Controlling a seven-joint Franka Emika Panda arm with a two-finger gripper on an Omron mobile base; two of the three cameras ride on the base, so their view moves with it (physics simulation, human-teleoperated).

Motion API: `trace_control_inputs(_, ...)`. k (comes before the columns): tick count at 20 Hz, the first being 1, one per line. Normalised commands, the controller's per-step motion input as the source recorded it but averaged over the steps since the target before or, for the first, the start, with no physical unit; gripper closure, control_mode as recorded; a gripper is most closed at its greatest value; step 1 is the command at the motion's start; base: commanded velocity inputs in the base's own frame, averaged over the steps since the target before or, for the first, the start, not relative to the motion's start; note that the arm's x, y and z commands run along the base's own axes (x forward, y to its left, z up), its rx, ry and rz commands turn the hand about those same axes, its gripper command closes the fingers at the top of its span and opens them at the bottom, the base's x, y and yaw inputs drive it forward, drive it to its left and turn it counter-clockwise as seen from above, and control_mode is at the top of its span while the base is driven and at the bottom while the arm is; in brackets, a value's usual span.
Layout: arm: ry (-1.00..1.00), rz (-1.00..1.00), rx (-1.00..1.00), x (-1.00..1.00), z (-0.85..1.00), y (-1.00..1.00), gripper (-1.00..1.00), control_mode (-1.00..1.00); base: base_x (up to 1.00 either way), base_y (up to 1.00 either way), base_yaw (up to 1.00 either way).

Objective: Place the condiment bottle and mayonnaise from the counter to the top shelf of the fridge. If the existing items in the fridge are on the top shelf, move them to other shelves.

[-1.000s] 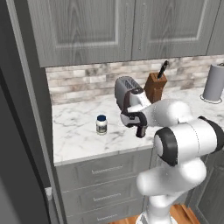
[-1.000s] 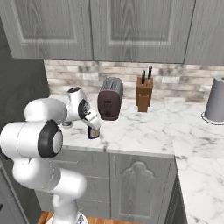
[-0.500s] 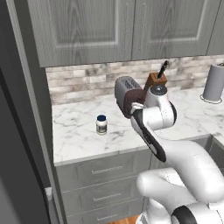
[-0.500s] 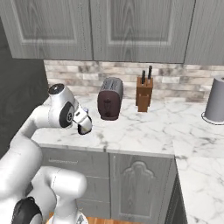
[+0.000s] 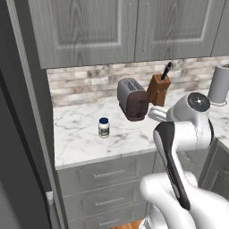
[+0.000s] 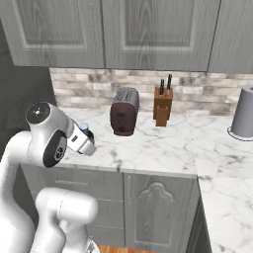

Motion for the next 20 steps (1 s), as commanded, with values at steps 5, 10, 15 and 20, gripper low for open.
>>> trace_control_inputs(5, 0.00, 0.02, 0.00, -0.72, 0.85, -0.02, 1.00, -1.00, 0.00, 0.00, 0.00)
trace_control_inputs(10, 0.07, 0.11, 0.00, -0.51, 0.56, 0.00, 1.00, -1.00, 0.00, 0.00, 0.00)
trace_control_inputs(15, 0.03, 0.09, 0.00, -0.48, 0.16, 0.00, 1.00, -1.00, 0.00, 0.00, 0.00)
trace_control_inputs(20, 0.00, 0.02, 0.00, -0.18, 0.00, 0.00, 1.00, 1.00, -0.80, 0.00, 0.15)
